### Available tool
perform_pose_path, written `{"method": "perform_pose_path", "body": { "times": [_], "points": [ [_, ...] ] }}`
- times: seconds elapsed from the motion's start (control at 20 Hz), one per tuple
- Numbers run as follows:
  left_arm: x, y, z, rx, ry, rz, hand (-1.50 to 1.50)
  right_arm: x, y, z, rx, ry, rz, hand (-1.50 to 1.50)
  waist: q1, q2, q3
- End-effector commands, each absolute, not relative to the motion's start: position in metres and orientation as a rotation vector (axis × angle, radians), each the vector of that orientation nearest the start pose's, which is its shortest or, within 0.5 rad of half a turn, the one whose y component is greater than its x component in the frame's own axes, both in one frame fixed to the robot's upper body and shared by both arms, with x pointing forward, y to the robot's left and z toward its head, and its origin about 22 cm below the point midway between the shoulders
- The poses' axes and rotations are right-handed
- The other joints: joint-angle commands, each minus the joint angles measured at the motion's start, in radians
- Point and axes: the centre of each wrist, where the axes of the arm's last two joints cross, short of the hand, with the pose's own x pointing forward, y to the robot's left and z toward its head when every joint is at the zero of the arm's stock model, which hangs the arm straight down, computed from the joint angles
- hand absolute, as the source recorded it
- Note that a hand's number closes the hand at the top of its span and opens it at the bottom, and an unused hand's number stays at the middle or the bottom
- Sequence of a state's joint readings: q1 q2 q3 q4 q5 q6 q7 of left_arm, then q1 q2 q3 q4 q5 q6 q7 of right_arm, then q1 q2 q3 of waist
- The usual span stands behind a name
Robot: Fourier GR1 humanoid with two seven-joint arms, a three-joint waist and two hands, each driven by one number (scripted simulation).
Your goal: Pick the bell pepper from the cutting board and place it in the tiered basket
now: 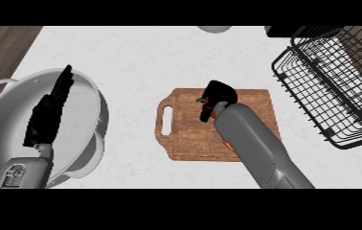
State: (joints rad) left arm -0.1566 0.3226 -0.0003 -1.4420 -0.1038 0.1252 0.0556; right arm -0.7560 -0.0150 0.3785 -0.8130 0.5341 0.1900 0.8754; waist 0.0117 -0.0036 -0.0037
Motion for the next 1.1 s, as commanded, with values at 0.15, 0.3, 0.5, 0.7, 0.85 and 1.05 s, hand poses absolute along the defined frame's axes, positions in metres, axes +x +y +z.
{"method": "perform_pose_path", "body": {
  "times": [0.15,0.3,0.5,0.7,0.85,1.05],
  "points": [
    [0.274,0.295,0.032,0.407,-1.534,-0.234,0.0,0.359,-0.071,0.023,-0.549,-0.684,0.978,1.5,-0.001,0.003,0.004],
    [0.271,0.3,0.036,0.429,-1.541,-0.24,0.0,0.367,-0.077,0.03,-0.53,-0.718,0.901,1.5,-0.003,0.004,0.004],
    [0.285,0.285,0.04,0.408,-1.567,-0.262,0.0,0.415,-0.118,0.068,-0.758,-0.654,0.53,1.5,0.021,0.023,0.004],
    [0.286,0.284,0.042,0.396,-1.594,-0.271,0.0,0.439,-0.153,0.097,-0.942,-0.585,0.194,1.5,0.057,0.04,0.001],
    [0.286,0.28,0.042,0.379,-1.578,-0.291,0.0,0.453,-0.157,0.137,-1.045,-0.688,0.025,1.5,0.081,0.036,0.001],
    [0.293,0.277,0.047,0.371,-1.592,-0.292,0.0,0.462,-0.169,0.157,-1.215,-0.835,-0.142,1.5,0.075,0.036,0.0]
  ]
}}
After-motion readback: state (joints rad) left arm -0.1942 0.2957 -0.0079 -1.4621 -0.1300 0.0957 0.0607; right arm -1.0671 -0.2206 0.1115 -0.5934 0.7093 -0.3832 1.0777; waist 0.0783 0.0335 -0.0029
